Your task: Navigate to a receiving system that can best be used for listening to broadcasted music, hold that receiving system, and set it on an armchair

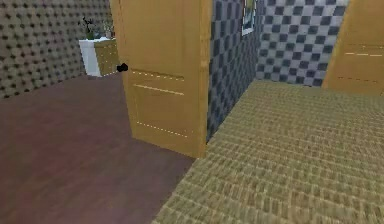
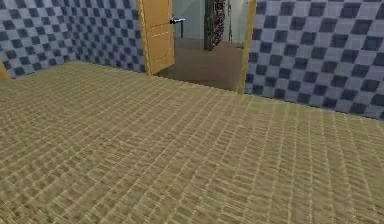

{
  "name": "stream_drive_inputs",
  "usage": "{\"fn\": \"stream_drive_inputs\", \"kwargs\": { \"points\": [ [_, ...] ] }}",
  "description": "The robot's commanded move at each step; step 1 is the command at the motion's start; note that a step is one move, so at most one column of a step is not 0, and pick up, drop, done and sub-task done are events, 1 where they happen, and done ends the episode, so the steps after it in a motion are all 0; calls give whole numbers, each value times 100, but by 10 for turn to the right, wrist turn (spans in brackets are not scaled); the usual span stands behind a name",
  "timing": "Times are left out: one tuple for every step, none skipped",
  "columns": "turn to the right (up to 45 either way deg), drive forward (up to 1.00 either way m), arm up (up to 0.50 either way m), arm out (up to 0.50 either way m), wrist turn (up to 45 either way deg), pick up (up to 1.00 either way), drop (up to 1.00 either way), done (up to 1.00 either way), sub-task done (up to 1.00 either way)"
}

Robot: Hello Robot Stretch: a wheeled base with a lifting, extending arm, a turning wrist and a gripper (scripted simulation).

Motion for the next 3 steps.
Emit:
{"fn": "stream_drive_inputs", "kwargs": {
  "points": [
    [-330, 0, 0, 0, 0, 0, 0, 0, 0],
    [0, 100, 0, 0, 0, 0, 0, 0, 0],
    [-30, 0, 0, 0, 0, 0, 0, 0, 0]
  ]
}}
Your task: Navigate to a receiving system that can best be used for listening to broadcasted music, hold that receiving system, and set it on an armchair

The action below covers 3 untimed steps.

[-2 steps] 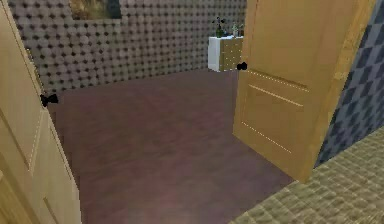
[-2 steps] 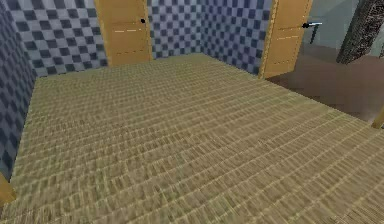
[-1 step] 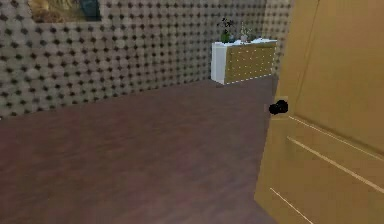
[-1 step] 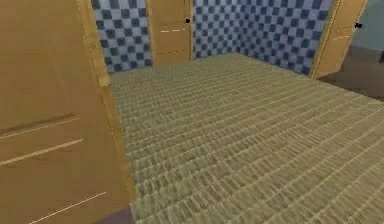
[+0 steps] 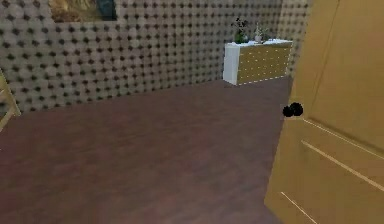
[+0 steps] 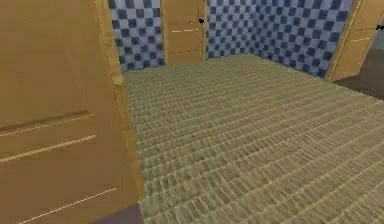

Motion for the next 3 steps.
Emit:
{"fn": "stream_drive_inputs", "kwargs": {
  "points": [
    [0, 100, 0, 0, 0, 0, 0, 0, 0],
    [0, 45, 0, 0, 0, 0, 0, 0, 0],
    [300, 0, 0, 0, 0, 0, 0, 0, 0]
  ]
}}
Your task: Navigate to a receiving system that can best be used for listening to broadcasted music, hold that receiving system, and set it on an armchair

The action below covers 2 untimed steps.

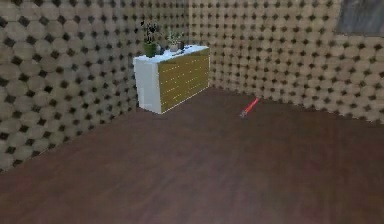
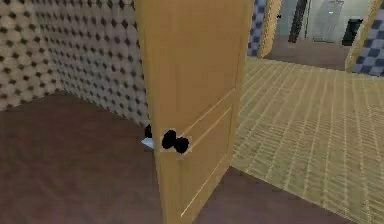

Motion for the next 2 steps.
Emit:
{"fn": "stream_drive_inputs", "kwargs": {
  "points": [
    [0, 100, 0, 0, 0, 0, 0, 0, 0],
    [30, 0, 0, 0, 0, 0, 0, 0, 0]
  ]
}}
